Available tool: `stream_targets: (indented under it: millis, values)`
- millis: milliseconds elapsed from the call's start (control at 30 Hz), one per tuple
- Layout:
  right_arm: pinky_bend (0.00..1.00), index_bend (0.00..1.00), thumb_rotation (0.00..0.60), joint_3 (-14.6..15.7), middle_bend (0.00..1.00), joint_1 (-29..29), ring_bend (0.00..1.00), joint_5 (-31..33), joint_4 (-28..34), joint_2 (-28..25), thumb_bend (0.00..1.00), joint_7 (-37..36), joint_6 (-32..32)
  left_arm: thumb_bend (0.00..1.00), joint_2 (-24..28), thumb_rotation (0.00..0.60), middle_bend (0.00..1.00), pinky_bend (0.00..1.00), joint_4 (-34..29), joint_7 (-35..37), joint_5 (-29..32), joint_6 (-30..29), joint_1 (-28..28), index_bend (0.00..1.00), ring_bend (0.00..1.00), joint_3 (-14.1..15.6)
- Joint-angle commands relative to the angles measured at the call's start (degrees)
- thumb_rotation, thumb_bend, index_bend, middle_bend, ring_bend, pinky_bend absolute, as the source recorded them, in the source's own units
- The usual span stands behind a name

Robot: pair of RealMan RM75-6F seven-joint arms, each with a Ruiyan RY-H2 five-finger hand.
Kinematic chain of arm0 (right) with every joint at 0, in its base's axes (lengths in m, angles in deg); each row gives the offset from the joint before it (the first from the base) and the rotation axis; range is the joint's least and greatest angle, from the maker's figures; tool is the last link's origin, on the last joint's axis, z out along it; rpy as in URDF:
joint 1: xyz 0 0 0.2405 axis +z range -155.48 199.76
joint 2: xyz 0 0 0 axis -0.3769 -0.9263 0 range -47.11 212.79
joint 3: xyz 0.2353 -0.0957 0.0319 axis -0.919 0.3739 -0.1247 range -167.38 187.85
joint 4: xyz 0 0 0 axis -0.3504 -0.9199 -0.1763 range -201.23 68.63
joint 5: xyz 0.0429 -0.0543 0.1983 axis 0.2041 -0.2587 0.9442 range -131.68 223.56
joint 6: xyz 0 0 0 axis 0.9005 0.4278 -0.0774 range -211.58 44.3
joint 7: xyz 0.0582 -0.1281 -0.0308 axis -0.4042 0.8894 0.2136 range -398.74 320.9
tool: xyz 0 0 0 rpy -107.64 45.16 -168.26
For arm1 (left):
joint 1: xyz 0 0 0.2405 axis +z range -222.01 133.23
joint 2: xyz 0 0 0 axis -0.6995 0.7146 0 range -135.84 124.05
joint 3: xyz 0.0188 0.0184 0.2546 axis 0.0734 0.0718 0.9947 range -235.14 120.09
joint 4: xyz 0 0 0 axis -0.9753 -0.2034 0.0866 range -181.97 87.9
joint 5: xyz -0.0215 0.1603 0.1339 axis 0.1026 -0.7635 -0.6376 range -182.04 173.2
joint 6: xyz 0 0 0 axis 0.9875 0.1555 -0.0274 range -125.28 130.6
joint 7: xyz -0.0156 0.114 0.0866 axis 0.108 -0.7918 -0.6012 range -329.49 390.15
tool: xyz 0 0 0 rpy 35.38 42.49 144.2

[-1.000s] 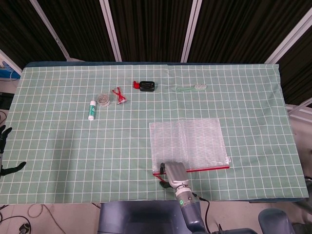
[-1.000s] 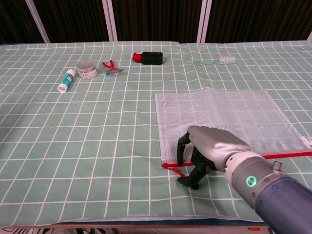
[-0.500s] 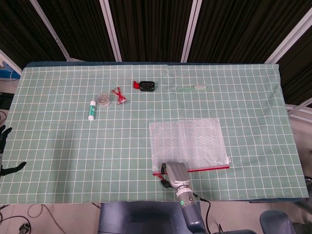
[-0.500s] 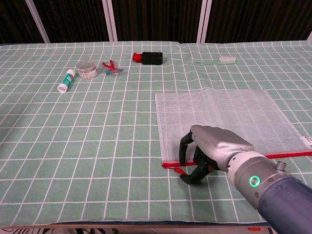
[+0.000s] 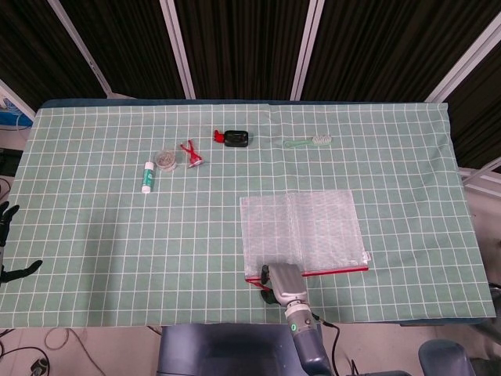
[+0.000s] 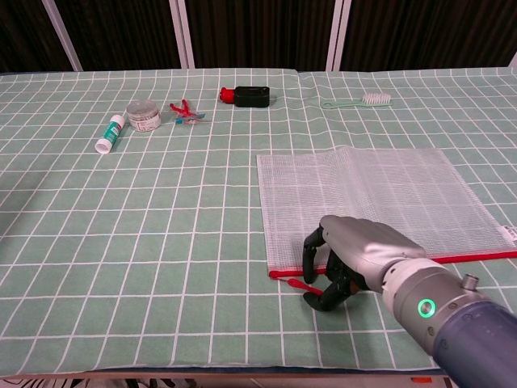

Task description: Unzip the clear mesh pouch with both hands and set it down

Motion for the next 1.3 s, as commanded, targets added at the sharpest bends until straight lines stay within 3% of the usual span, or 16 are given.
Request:
stream_targets:
  millis: [33, 233, 567, 933, 1300]
  values:
    - [1.0, 0.56, 0.6, 0.03, 1.0, -0.09, 1.0, -0.09, 0.12, 0.0, 0.41, 0.04, 0.08, 0.01, 0.02, 0.6, 0.0, 0.0, -0.03, 0.04, 0.0, 0.03, -0.01, 0.0, 0.0, 0.0]
    - [1.0, 0.56, 0.6, 0.05, 1.0, -0.36, 1.0, -0.09, 0.26, -0.07, 0.47, 0.17, 0.19, 0.01, 0.02, 0.6, 0.0, 0.0, 0.0, 0.21, -0.07, -0.02, 0.0, 0.0, 0.0, -0.02]
    - [1.0, 0.58, 0.6, -0.28, 1.0, -0.58, 1.0, 0.45, -0.17, -0.44, 0.48, 0.09, -0.48, 0.01, 0.01, 0.6, 0.0, 0.0, -0.08, -0.14, 0.1, 0.05, -0.02, 0.0, 0.0, -0.02]
    - [1.0, 0.65, 0.6, -0.46, 1.0, -0.88, 1.0, -2.15, 0.93, -1.91, 0.6, -1.5, -0.55, 0.01, 0.04, 0.6, 0.0, 0.0, -0.32, -0.59, 0.56, 0.23, -0.05, 0.0, 0.0, -0.12]
    - [1.0, 0.68, 0.6, -4.04, 1.0, 0.29, 1.0, -5.41, 5.67, -6.1, 0.64, -1.35, 0.37, 0.02, 0.65, 0.6, 0.0, 0.0, -0.83, -2.05, 0.91, 1.02, -0.46, 0.0, 0.0, -0.09]
